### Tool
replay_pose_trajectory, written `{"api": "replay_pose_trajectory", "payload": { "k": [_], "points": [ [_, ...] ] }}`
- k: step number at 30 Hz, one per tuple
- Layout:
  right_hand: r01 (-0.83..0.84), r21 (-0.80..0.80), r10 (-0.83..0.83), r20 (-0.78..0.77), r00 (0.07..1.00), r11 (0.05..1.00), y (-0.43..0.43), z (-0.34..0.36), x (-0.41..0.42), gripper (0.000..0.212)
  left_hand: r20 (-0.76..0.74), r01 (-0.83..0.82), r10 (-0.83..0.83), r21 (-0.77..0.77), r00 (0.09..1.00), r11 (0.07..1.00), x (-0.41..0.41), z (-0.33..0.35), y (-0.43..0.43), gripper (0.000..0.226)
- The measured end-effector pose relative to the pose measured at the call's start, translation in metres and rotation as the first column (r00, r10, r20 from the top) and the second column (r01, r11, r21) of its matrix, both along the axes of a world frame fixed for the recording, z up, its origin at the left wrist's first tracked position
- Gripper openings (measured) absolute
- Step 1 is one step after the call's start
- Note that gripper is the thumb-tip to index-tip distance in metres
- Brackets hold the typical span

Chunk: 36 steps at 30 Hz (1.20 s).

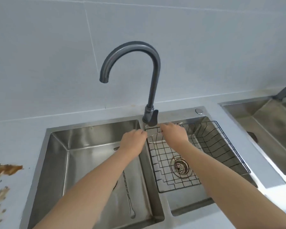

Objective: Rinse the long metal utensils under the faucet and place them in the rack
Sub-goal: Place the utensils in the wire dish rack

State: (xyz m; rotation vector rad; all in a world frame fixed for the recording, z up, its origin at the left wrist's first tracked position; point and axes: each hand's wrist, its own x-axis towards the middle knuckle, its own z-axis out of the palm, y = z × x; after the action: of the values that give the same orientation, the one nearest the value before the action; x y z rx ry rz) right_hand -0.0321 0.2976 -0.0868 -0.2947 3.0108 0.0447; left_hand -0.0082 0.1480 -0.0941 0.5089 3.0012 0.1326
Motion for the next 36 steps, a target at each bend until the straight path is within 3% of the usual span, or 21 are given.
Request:
{"api": "replay_pose_trajectory", "payload": {
  "k": [7,14,23,36],
  "points": [
    [-0.053,0.06,0.051,0.034,0.998,0.997,0.11,-0.02,0.007,0.026,0.044,0.111,-0.109,-0.037,0.993,0.993,0.0,-0.013,0.098,0.029],
    [-0.155,0.077,0.127,0.292,0.948,0.985,0.189,-0.064,0.003,0.024,0.223,0.148,-0.133,-0.05,0.966,0.988,0.006,-0.049,0.17,0.034],
    [-0.198,0.056,0.135,0.552,0.823,0.979,0.199,-0.105,0.008,0.026,0.427,0.065,-0.045,-0.033,0.903,0.997,0.015,-0.109,0.183,0.037],
    [-0.175,0.119,0.085,0.538,0.838,0.977,0.197,-0.127,0.019,0.032,0.472,0.004,0.008,-0.024,0.882,1.0,0.021,-0.13,0.192,0.031]
  ]
}}
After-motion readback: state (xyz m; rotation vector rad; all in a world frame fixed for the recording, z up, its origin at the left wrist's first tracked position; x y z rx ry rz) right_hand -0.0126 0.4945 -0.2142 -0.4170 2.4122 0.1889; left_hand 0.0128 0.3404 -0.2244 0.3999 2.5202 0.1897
